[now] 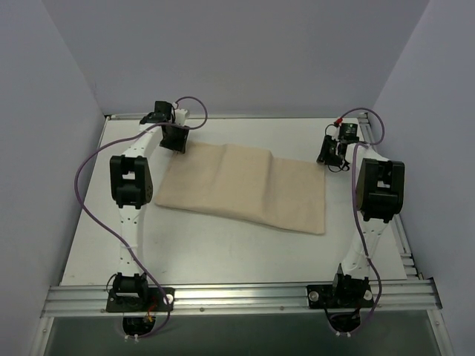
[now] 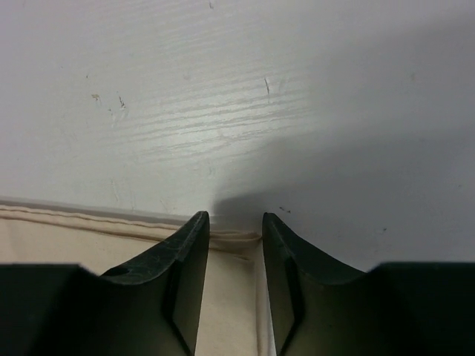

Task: Open and lay out the surgical kit
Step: Open the surgical kit at the center of the board.

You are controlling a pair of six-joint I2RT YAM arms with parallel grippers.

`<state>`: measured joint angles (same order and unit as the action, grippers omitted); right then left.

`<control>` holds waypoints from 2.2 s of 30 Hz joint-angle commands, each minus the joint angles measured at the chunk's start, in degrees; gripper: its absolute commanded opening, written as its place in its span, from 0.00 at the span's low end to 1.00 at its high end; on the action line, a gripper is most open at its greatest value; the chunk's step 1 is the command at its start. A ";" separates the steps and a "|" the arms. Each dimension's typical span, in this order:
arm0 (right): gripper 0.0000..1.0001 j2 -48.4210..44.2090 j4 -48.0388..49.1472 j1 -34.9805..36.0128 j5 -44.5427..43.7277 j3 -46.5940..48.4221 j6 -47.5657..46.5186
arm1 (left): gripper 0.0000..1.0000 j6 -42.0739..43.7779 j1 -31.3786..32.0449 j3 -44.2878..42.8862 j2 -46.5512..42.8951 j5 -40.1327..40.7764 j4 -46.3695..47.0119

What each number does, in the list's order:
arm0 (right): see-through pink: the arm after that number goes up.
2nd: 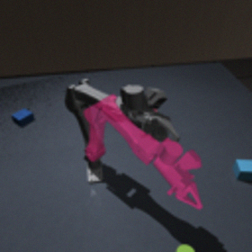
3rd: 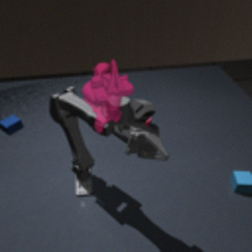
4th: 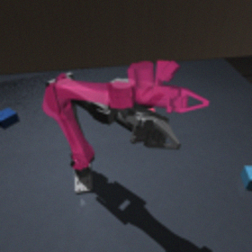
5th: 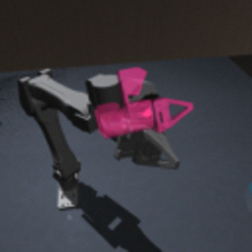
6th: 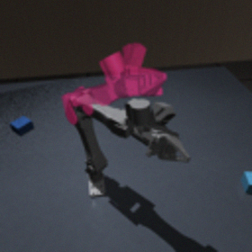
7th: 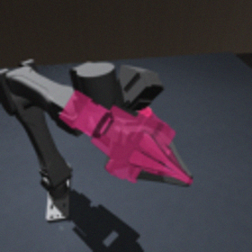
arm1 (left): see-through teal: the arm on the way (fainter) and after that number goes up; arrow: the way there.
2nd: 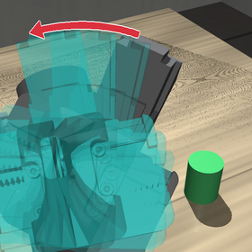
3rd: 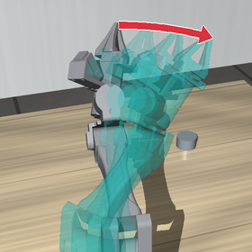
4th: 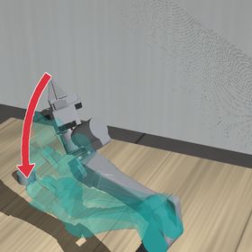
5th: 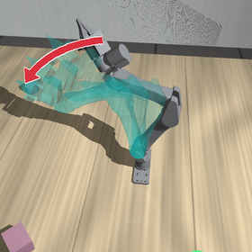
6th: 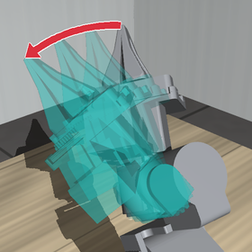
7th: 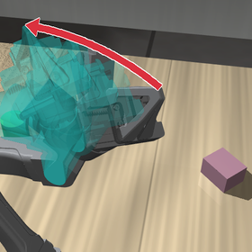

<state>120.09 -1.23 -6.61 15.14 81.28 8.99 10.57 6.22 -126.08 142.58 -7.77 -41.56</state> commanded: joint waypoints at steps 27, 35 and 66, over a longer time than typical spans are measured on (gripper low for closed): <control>0.10 12.80 -1.23 0.99 6.31 22.08 5.16 | 0.38 -3.80 -7.80 0.49 -2.66 -3.21 2.98; 0.34 11.14 -8.43 0.90 0.95 28.24 -0.11 | 0.48 -4.42 -7.01 -3.19 -3.63 -4.45 4.30; 0.00 7.53 -2.63 2.57 0.16 14.53 -0.99 | 0.29 -6.26 -3.85 -15.78 8.07 0.39 1.74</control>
<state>130.80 -2.68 -4.38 17.08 96.88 8.95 4.80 2.63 -141.69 151.96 -7.42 -41.36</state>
